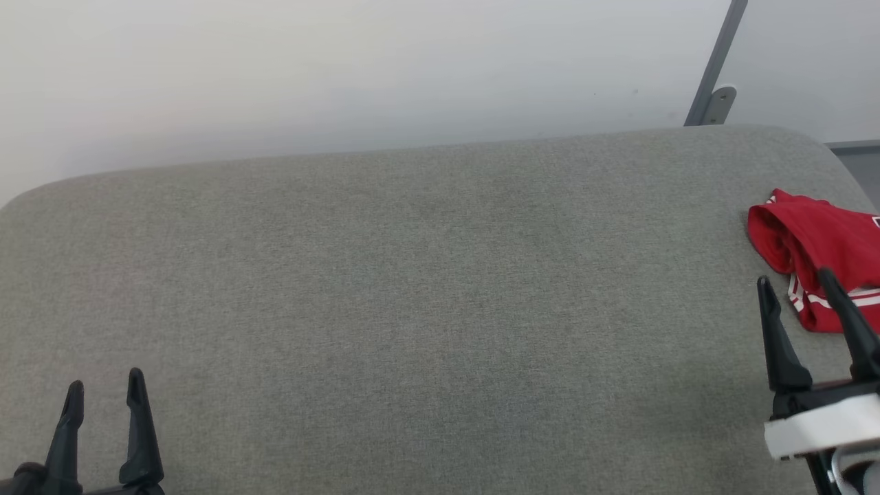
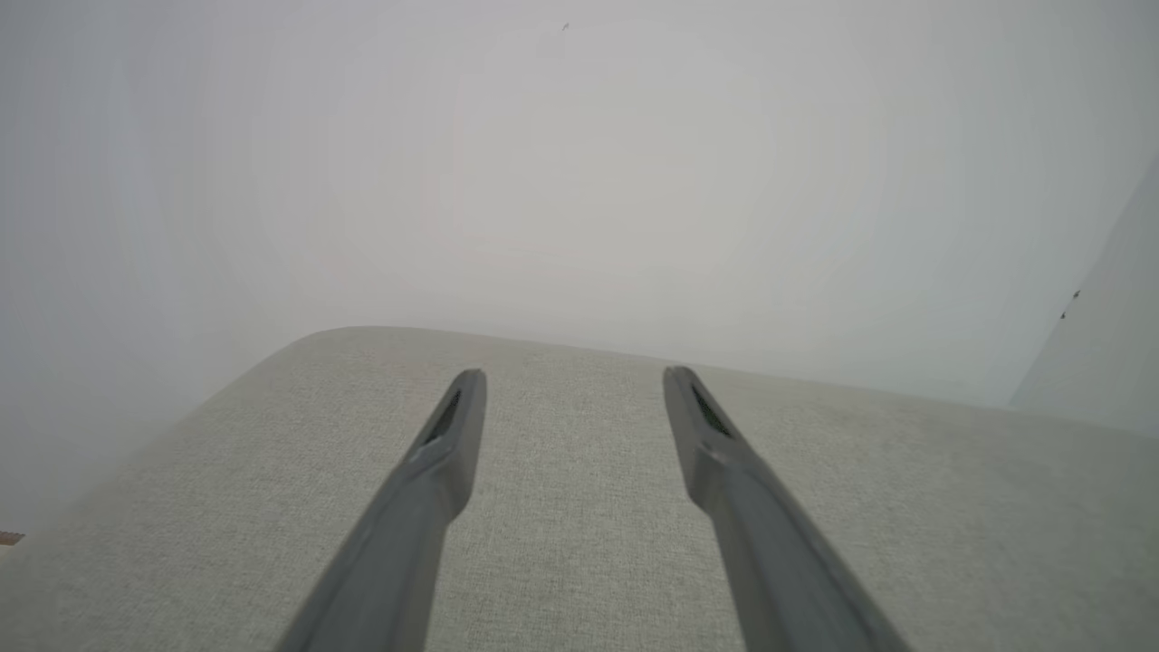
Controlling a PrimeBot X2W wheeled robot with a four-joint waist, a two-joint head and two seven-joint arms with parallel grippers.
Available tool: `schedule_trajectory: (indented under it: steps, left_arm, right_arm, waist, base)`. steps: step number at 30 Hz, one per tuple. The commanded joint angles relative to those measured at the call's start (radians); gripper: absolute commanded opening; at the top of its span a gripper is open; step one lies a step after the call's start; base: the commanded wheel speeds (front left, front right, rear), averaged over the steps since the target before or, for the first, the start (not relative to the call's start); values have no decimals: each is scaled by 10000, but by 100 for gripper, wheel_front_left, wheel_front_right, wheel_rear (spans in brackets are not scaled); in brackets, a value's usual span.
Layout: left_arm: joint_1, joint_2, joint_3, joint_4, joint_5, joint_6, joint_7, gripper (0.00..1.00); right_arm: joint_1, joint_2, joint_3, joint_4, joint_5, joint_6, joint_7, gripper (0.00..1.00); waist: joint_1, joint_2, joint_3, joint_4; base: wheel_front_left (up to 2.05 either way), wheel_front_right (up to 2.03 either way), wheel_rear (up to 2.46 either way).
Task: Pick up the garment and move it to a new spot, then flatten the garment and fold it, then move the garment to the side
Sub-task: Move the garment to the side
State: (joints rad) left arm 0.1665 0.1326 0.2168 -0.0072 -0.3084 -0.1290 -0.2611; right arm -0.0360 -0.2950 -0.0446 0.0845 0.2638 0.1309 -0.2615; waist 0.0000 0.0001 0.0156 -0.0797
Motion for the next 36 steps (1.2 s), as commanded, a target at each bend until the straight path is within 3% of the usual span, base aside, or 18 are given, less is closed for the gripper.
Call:
schedule_trajectory:
  steps: [1, 20, 36]
  left_arm:
    - [92, -12, 40, -50, -61, -16, -51, 100]
    - [82, -397, -308, -178, 143, -16, -51, 100]
    - [-33, -252, -523, 18, 445, -16, -51, 100]
  right_arm:
    - [169, 41, -54, -72, -40, -2, -45, 100]
    - [1539, 1101, -426, -1280, -520, -2, -46, 100]
    - [1668, 1283, -427, -1423, -748, -2, -46, 100]
  waist:
    - [0, -1, 0, 17]
    - [0, -1, 26, 204]
    - [0, -1, -13, 156]
  base:
    - [0, 0, 0]
    - [0, 0, 0]
    - [0, 0, 0]
